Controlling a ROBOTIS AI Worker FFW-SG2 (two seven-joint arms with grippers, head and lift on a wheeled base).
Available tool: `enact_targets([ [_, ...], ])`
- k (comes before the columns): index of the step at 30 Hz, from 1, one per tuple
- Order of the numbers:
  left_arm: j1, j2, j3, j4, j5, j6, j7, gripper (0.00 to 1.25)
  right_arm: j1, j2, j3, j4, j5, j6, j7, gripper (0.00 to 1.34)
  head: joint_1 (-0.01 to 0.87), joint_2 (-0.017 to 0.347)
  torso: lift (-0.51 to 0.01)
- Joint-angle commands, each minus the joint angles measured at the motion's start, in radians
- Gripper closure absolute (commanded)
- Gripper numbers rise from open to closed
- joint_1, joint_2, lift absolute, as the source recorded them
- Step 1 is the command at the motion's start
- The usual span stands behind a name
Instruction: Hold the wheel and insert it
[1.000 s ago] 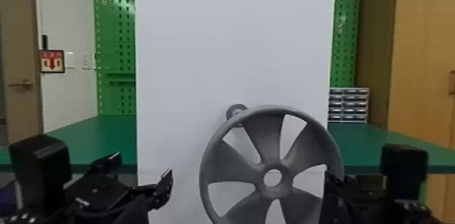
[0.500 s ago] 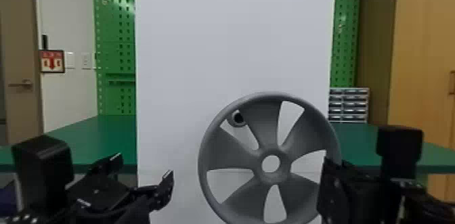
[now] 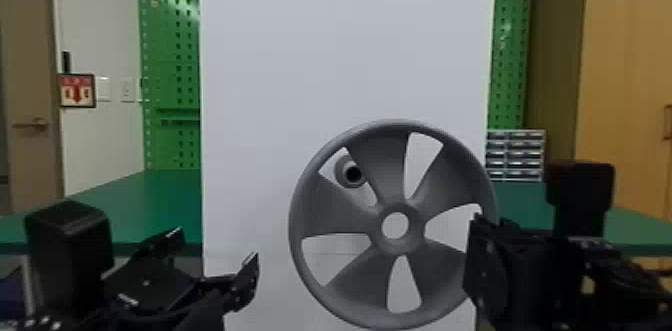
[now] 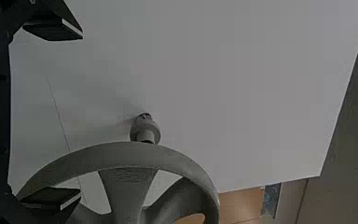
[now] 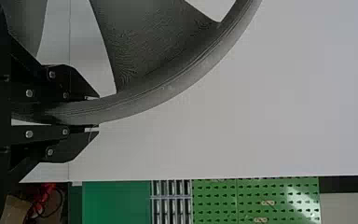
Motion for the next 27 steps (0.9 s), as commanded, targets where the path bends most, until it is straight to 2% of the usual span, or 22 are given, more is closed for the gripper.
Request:
enact_targets([
  [1,0.000,0.000,-0.001,0.001,0.000,0.000,0.000,0.10,-0.015,-0.001,0.003,0.004,0.001,0.010,0.001,1.21,0.097,0.015,-0.442],
  [17,-0.002,0.002,-0.006,0.003,-0.002,0.000,0.000,0.10,-0.081,-0.001,0.022,0.018,0.012,0.041,0.000,1.21,0.097,0.015,-0.442],
  [27,-0.002,0.002,-0.007,0.004,-0.003,0.000,0.000,0.10,-0.105,0.012,0.042,0.041,0.018,0.041,0.000,1.21,0.097,0.015,-0.442],
])
